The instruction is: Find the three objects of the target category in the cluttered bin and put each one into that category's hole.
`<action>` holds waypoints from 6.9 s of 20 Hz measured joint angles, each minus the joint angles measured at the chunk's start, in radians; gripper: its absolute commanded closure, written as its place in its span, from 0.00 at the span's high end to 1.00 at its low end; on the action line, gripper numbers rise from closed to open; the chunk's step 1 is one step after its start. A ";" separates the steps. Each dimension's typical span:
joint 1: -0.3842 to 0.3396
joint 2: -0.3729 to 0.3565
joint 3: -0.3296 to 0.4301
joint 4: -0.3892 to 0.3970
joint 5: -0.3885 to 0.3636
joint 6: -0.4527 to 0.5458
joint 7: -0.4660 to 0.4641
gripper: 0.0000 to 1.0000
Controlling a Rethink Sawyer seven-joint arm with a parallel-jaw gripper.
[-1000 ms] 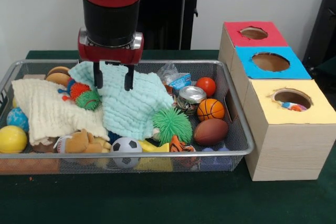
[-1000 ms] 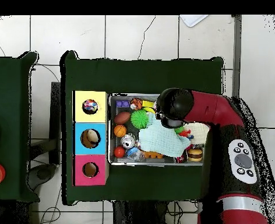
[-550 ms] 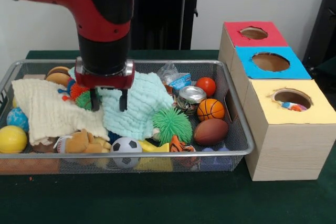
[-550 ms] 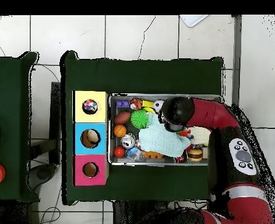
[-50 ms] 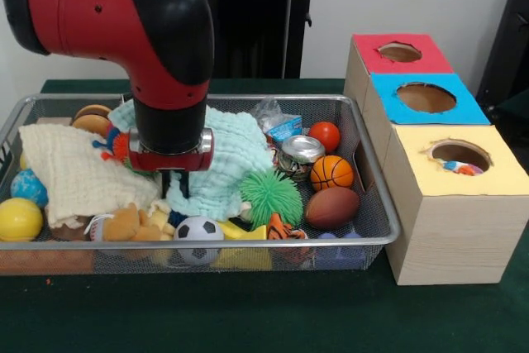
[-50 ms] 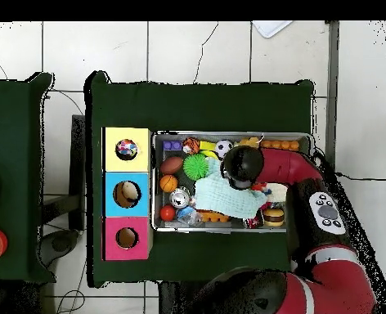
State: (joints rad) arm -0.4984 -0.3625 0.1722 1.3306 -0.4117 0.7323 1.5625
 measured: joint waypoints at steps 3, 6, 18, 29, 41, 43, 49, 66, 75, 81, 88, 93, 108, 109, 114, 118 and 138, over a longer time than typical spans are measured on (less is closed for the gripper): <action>0.014 -0.010 0.000 -0.001 -0.001 0.000 0.000 0.00; 0.033 -0.014 -0.003 -0.001 -0.001 0.002 0.000 0.00; 0.207 -0.157 -0.012 0.001 0.034 0.341 0.000 0.00; 0.301 -0.215 -0.005 0.000 0.107 0.411 0.000 0.00; 0.160 -0.115 -0.001 -0.015 0.059 0.221 0.000 0.00; 0.125 -0.089 0.004 -0.027 0.040 0.213 0.000 0.00; 0.038 -0.032 0.030 -0.077 -0.012 0.211 -0.008 0.00; -0.039 -0.001 0.097 -0.235 -0.124 0.374 -0.298 0.00; -0.048 -0.018 0.100 -0.266 -0.136 0.406 -0.369 1.00; -0.032 -0.061 0.099 -0.233 -0.091 0.406 -0.368 1.00; 0.078 -0.147 0.078 -0.145 0.053 0.406 -0.335 1.00; 0.205 -0.202 0.046 -0.071 0.148 0.404 -0.228 1.00; 0.320 -0.265 -0.061 0.215 0.164 0.164 -0.073 1.00; 0.320 -0.266 -0.067 0.225 0.164 0.157 -0.073 1.00; 0.321 -0.267 -0.117 0.287 0.164 0.124 -0.073 1.00; 0.326 -0.231 -0.152 0.306 0.164 0.018 -0.073 1.00; 0.368 -0.002 -0.250 0.250 0.166 -0.480 -0.073 0.00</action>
State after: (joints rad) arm -0.1299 -0.3646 -0.0775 1.5808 -0.2459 0.2522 1.4897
